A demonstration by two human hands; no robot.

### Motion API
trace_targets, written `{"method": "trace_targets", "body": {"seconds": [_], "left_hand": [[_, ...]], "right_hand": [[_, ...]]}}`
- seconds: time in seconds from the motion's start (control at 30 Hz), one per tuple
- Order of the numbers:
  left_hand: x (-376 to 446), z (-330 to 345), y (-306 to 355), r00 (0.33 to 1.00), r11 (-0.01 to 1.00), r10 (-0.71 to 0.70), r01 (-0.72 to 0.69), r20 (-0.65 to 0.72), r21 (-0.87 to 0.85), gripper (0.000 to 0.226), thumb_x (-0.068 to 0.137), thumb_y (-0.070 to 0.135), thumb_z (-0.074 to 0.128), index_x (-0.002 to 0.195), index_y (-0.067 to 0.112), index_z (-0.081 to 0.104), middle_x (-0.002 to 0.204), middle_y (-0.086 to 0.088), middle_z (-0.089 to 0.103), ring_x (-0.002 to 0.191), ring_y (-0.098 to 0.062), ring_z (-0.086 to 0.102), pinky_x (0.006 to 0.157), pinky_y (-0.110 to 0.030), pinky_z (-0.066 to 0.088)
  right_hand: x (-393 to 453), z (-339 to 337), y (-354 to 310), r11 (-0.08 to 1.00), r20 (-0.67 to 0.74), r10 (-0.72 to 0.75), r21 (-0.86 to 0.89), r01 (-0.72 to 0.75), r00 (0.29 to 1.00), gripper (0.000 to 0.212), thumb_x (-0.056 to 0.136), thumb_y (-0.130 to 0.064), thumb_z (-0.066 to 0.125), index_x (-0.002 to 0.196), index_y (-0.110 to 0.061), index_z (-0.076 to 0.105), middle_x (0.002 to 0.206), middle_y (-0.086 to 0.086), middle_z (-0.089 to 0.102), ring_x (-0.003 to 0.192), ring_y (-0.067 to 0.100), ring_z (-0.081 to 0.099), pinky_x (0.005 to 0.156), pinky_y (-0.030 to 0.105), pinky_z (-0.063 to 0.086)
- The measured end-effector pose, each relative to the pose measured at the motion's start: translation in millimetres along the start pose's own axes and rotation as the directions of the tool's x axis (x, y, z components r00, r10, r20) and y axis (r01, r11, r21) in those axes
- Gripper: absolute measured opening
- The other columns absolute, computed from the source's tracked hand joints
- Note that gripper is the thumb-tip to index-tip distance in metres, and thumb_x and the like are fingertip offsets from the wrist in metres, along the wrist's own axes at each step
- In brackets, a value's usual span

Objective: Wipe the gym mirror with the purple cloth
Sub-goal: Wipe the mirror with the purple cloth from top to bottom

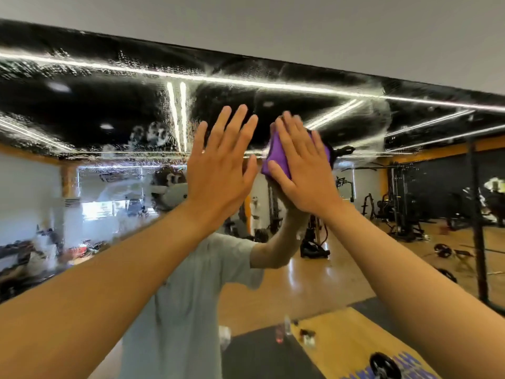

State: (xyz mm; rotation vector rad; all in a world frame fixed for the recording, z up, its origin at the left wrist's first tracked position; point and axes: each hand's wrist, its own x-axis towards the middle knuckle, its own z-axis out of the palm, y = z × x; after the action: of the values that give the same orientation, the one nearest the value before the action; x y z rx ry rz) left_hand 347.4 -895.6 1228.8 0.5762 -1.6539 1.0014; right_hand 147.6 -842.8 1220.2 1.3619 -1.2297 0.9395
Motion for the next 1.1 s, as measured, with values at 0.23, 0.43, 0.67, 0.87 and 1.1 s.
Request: {"method": "trace_targets", "body": {"seconds": [0.23,0.43,0.67,0.87,1.1], "left_hand": [[-0.2,16.0,1.3,0.999,1.0,-0.014,0.015,-0.03,0.026,0.067,0.107,0.049,0.027,0.168,0.021,0.021,0.176,-0.003,0.016,0.163,-0.021,0.01,0.131,-0.051,0.003],[-1.1,16.8,1.2,1.0,0.999,-0.01,0.011,-0.029,0.034,0.067,0.107,0.049,0.025,0.168,0.021,0.021,0.176,-0.004,0.016,0.163,-0.022,0.01,0.131,-0.053,0.006],[-1.9,17.2,0.8,0.999,0.999,-0.002,0.004,-0.042,0.043,0.069,0.108,0.053,0.027,0.168,0.021,0.019,0.176,-0.004,0.014,0.163,-0.022,0.009,0.131,-0.051,0.004],[-2.6,17.5,1.7,0.999,0.998,-0.015,0.018,-0.049,0.067,0.067,0.107,0.049,0.028,0.168,0.021,0.021,0.176,-0.003,0.015,0.163,-0.022,0.011,0.131,-0.052,0.006],[-2.5,17.0,2.3,0.998,0.998,-0.007,0.012,-0.066,0.068,0.067,0.108,0.049,0.028,0.167,0.019,0.023,0.175,-0.004,0.017,0.162,-0.023,0.012,0.131,-0.053,0.008]], "right_hand": [[-16.0,-23.0,119.3,0.887,-0.078,0.462,0.051,-0.46,0.883,0.073,0.107,-0.055,0.023,0.167,-0.015,0.009,0.175,0.005,0.005,0.161,0.02,0.001,0.131,0.05,0.006],[-11.1,-25.1,119.4,0.787,-0.085,0.617,0.084,-0.611,0.782,0.077,0.103,-0.054,0.017,0.167,-0.011,0.004,0.175,0.006,-0.001,0.161,0.021,-0.004,0.13,0.053,0.003],[-6.3,7.0,-16.2,0.999,0.004,-0.038,0.014,0.038,0.999,0.073,0.108,-0.051,0.032,0.167,-0.013,0.011,0.175,0.003,-0.001,0.161,0.018,-0.004,0.131,0.049,-0.001],[9.4,-14.7,71.8,0.978,-0.053,0.21,0.022,-0.209,0.976,0.07,0.109,-0.052,0.031,0.167,-0.016,0.014,0.175,0.003,0.007,0.161,0.018,0.002,0.131,0.045,0.001],[2.0,-31.2,158.9,0.815,-0.088,0.579,0.06,-0.576,0.811,0.076,0.105,-0.056,0.019,0.167,-0.011,0.009,0.175,0.007,0.007,0.161,0.023,0.002,0.13,0.051,0.007]]}}
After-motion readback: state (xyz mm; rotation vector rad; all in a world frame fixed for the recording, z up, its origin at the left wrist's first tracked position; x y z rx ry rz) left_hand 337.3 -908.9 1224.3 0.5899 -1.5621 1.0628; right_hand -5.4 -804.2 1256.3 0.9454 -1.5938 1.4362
